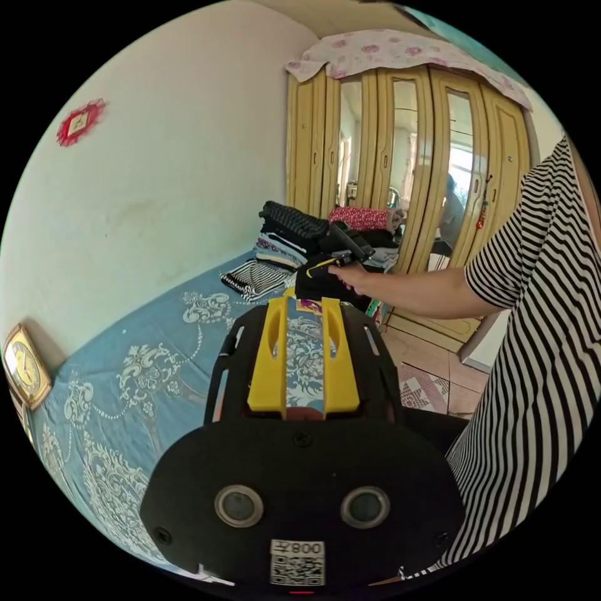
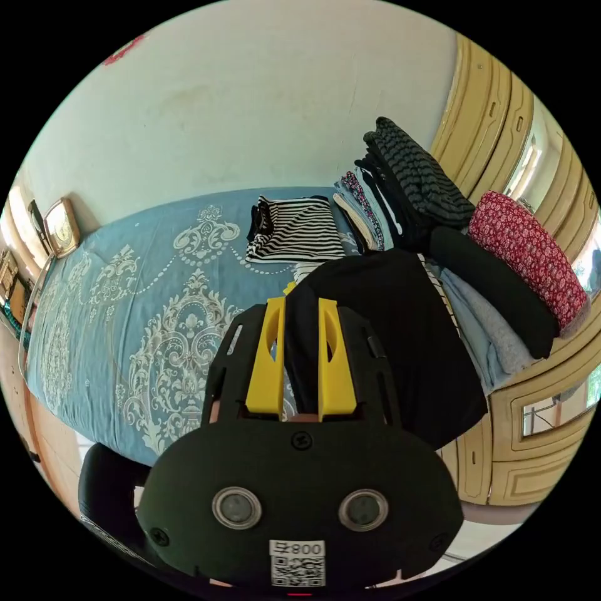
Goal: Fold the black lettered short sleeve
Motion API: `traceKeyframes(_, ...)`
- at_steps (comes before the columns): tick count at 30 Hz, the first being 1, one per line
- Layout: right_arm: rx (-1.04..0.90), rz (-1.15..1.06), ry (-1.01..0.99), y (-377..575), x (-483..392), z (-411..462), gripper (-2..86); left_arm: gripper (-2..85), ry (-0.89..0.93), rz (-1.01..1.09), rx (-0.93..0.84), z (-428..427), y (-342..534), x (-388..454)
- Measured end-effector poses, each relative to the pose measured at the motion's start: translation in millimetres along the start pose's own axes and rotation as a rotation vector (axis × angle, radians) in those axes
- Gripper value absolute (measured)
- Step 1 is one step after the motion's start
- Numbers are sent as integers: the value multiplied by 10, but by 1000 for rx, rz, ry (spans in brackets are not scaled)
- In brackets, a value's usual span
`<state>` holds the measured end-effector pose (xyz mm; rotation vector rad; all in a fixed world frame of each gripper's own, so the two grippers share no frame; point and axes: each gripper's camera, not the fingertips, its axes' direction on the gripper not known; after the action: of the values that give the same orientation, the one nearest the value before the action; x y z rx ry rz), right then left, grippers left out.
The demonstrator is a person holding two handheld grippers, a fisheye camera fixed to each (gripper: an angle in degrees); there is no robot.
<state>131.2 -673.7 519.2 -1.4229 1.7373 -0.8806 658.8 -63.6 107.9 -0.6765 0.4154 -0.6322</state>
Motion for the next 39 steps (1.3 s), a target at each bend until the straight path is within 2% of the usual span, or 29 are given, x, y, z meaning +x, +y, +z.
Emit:
traceKeyframes(6, -163, -10, 92, -736, 145, 629, 72, 78, 27, -75, -62, 198, 242, -286)
traceKeyframes(9, -148, -4, 121, -944, 247, 611, 39, 71, 35, -101, -66, 204, 342, -361)
traceKeyframes(12, -108, 49, 50, -1102, 505, 402, 19, 63, 49, -119, -64, 143, 448, -413)
traceKeyframes(17, 33, 104, -69, -1259, 1001, -422, 9, 53, 57, -137, -55, -48, 642, -444)
traceKeyframes(23, 241, 84, -399, -1312, 1607, -1768, 7, 56, 70, -115, -34, -323, 871, -405)
traceKeyframes(28, 367, -25, -664, -1305, 1801, -2841, 6, 68, 64, -86, -9, -543, 1023, -417)
traceKeyframes(39, 501, -273, -927, -1365, 1685, -4409, 5, 92, 47, -127, -26, -949, 1603, -598)
